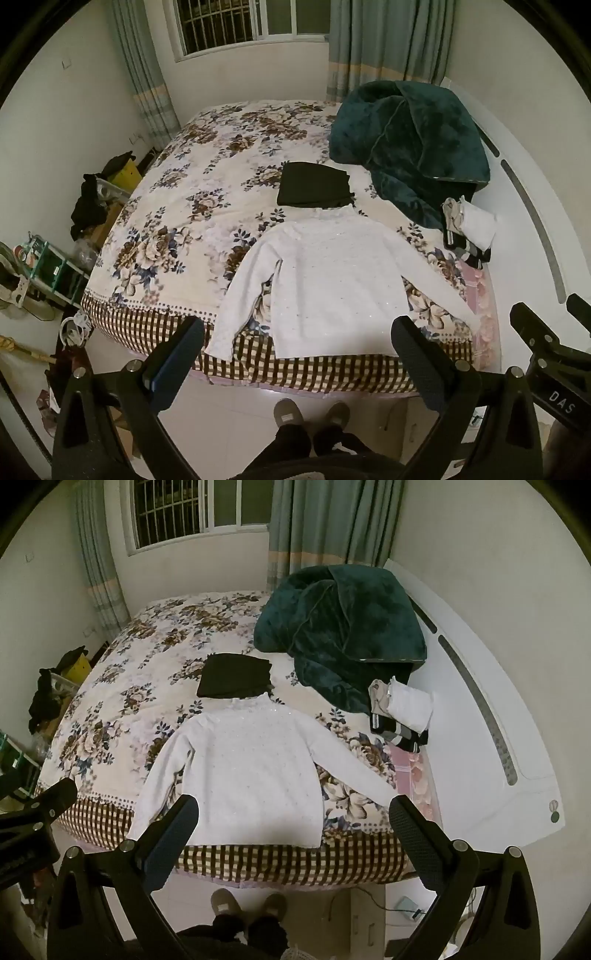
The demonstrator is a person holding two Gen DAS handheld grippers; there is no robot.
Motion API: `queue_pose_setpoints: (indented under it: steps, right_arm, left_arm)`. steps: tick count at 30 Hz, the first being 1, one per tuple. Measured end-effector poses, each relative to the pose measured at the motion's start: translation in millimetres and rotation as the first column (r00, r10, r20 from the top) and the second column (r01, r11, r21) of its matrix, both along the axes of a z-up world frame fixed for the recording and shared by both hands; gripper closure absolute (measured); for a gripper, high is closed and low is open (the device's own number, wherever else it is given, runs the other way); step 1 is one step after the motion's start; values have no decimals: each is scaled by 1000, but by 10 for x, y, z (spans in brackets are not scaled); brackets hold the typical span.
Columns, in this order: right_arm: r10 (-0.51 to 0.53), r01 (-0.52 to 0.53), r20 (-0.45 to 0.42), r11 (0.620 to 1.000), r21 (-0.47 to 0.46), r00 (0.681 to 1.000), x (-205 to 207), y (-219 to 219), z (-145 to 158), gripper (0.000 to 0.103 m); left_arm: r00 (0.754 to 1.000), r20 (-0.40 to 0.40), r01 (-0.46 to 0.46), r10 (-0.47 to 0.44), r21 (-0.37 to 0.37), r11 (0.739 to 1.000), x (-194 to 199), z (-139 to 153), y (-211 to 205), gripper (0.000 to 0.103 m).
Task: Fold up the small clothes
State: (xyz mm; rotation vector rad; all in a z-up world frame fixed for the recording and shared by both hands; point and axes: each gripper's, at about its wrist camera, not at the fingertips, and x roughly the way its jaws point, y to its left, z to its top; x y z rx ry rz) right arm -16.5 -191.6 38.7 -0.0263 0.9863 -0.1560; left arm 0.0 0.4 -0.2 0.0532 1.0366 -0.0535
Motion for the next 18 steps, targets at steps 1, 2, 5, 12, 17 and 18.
queue_pose_setpoints:
  steps: [1,2,5,12,17,18]
  right_arm:
    - [2,-2,-1,1000,0,1000,3,2,7,0]
    - [7,-7,-2,1000,-3,1000,6,6,9,0]
    - [4,-4,4,1000,7,1000,4,-5,17,0]
    - [3,-3,11,1000,2,1000,-9,-3,22,0]
    - [3,-3,12,1000,2,1000,2,-4,65,0]
    - [4,-4,12,1000,2,1000,-3,-4,63,0]
  left_arm:
    - [1000,3,0,0,-1,1000,-2,2,0,0]
    - [1000,2,1,-1,-4,1000,-2,2,0,0]
    - [1000,4,5,-5,2,1000,-11,8,-2,0]
    - [1000,0,-1,1,0,1000,2,-4,-1,0]
    - [1000,1,-2,2,-1,1000,5,-4,0,0]
    - [1000,2,-2,2,0,1000,2,-2,-2,0]
